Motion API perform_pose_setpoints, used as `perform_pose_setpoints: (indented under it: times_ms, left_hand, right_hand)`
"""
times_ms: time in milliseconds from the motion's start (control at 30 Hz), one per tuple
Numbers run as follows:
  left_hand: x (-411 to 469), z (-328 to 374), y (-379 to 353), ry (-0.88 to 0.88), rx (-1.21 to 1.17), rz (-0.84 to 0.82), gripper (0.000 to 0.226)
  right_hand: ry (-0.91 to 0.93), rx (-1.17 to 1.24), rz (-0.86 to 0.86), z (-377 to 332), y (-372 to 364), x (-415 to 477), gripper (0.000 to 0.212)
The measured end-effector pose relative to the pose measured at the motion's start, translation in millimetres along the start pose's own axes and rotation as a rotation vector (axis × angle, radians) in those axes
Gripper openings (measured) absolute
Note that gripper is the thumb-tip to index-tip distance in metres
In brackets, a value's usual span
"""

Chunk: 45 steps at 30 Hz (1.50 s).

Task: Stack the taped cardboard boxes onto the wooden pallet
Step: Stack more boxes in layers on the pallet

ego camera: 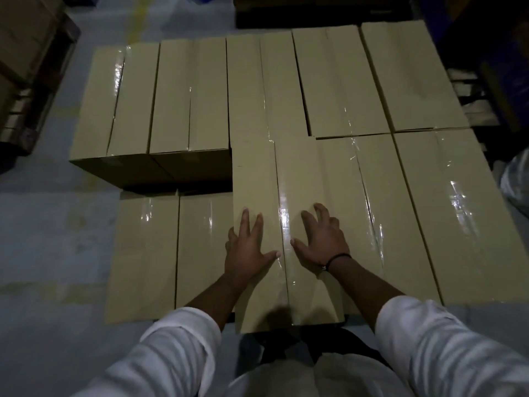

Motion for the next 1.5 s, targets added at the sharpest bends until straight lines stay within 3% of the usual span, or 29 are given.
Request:
perform_pose_setpoints:
  times_ms: [167, 367, 667, 900, 1267, 1500]
  left_hand:
    - [19.2, -6.9, -19.2, 0.028, -0.060, -0.036, 0.111]
    - [23.6, -13.9, -25.2, 0.036, -0.027, -0.106, 0.110]
    - [21.7, -12.8, -27.2, 0.004, 0.027, -0.232, 0.123]
    - [13.7, -7.8, -29.3, -0.033, 0.110, -0.249, 0.117]
    - [-33.3, -14.7, -69.5, -0.047, 0.220, -0.240, 0.118]
    - [-61.3, -24.1, -107.8, -0.022, 0.228, -0.261, 0.121]
  right_hand:
    - [-0.113, -0.154, -0.101, -0.1, -17.6, 10.0, 0.083]
    - [-0.173, -0.077, -0.170, -6.3, -36.2, 11.8, 0.091]
    - [-0.106, -0.128, -0.224, 10.6, -53.3, -15.9, 0.095]
    - [-0.090, -0.180, -0.277, 28.2, -74.1, -62.3, 0.104]
    - [-0.028, -0.308, -0.377, 37.9, -104.8, -101.9, 0.136]
    - [0.017, -0.334, -0.358, 49.6, -108.6, -118.4, 0.113]
Point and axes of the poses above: each hand's wrist, its own x-axis towards the middle knuckle, its own y-axis out of the back of the hand, z = x × y, the point moved 8 cm from there along x, towards the middle knuckle, and after that the axes turned 10 degrees about -z, right-handed, at the moved point
